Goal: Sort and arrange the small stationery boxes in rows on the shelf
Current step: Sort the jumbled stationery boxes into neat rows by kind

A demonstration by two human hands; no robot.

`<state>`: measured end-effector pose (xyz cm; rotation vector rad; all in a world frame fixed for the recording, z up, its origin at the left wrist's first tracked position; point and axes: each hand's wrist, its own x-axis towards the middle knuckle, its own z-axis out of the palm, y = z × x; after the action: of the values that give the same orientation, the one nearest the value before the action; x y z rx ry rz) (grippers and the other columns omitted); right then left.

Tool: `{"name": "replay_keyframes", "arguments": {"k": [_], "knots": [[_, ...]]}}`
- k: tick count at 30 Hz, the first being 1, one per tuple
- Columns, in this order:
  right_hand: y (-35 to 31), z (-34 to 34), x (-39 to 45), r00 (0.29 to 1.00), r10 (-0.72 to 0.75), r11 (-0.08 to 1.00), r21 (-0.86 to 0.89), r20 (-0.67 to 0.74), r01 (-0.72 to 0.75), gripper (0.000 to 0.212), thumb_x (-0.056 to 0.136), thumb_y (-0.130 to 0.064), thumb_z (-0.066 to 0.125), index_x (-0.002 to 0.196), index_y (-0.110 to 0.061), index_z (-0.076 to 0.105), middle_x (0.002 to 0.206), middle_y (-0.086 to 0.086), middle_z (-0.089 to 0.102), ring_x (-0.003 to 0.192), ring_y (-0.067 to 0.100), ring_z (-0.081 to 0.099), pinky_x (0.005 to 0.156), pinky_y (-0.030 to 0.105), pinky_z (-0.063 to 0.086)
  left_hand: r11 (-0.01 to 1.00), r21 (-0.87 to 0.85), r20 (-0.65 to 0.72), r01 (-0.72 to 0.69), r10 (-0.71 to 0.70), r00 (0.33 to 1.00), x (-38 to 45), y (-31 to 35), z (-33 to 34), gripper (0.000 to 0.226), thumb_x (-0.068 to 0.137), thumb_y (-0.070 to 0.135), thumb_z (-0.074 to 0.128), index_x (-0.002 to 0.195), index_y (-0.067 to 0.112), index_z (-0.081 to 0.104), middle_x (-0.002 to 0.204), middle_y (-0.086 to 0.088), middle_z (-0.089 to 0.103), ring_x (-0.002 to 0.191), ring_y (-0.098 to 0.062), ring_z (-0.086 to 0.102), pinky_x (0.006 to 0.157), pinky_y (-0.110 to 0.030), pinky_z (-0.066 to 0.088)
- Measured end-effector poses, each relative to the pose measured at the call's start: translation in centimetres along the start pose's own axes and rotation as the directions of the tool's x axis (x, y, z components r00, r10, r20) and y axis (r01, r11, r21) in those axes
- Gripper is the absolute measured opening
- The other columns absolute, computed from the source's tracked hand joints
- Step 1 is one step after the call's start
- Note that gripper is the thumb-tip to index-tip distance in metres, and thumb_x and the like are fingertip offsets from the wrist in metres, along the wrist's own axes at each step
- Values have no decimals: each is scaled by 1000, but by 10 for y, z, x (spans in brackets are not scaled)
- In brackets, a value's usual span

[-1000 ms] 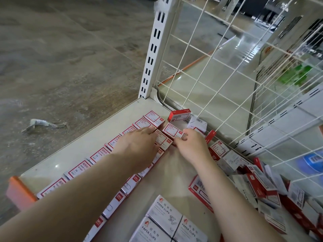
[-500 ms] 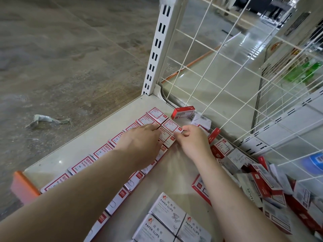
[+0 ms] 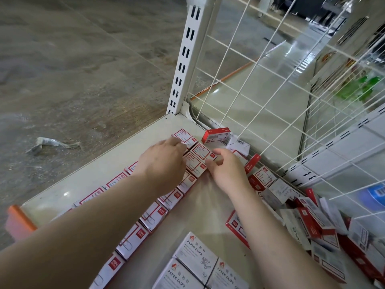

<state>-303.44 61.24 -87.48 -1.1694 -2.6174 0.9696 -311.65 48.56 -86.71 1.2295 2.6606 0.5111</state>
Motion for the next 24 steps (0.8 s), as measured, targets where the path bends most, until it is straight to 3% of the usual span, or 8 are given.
{"name": "replay_keyframes", "arguments": {"k": [4, 10, 17, 21, 24], "knots": [[0, -2, -7, 1000, -14, 997, 72, 21, 13, 42, 90, -33, 57, 130, -22, 48, 111, 0, 64, 101, 18, 60, 84, 30, 47, 996, 14, -19, 93, -93, 995, 15, -3, -1, 48, 99, 21, 32, 146, 19, 23, 155, -1, 17, 140, -21, 20, 111, -33, 21], [-3, -4, -9, 999, -15, 997, 81, 41, 12, 44, 89, -30, 60, 130, -23, 47, 111, -1, 63, 103, 17, 60, 87, 30, 47, 995, 20, -4, 99, -98, 995, 23, -5, 3, 41, 98, 27, 33, 139, 19, 38, 145, 1, 35, 132, -21, 34, 106, -34, 30], [-3, -4, -10, 998, -21, 998, 65, 55, 18, 43, 90, -31, 59, 130, -23, 47, 111, -4, 62, 100, 14, 59, 84, 27, 47, 996, -15, -7, 87, -87, 996, 23, -10, 5, 40, 97, 31, 37, 135, 20, 44, 144, 2, 36, 128, -22, 38, 101, -35, 35], [-3, -5, -10, 997, -15, 998, 57, 74, 11, 43, 90, -32, 59, 130, -25, 46, 109, -5, 62, 90, 10, 58, 78, 25, 45, 998, -13, -25, 66, -66, 998, 22, -12, 6, 41, 98, 32, 35, 136, 22, 42, 143, 2, 36, 129, -22, 37, 101, -34, 36], [-4, -7, -8, 994, -32, 998, 50, 104, 26, 46, 90, -32, 58, 134, -26, 43, 111, -5, 61, 86, 7, 56, 78, 23, 42, 999, -8, -20, 40, -40, 999, 22, -12, 6, 44, 98, 33, 32, 142, 32, 31, 150, 1, 26, 135, -22, 29, 106, -34, 29]]}}
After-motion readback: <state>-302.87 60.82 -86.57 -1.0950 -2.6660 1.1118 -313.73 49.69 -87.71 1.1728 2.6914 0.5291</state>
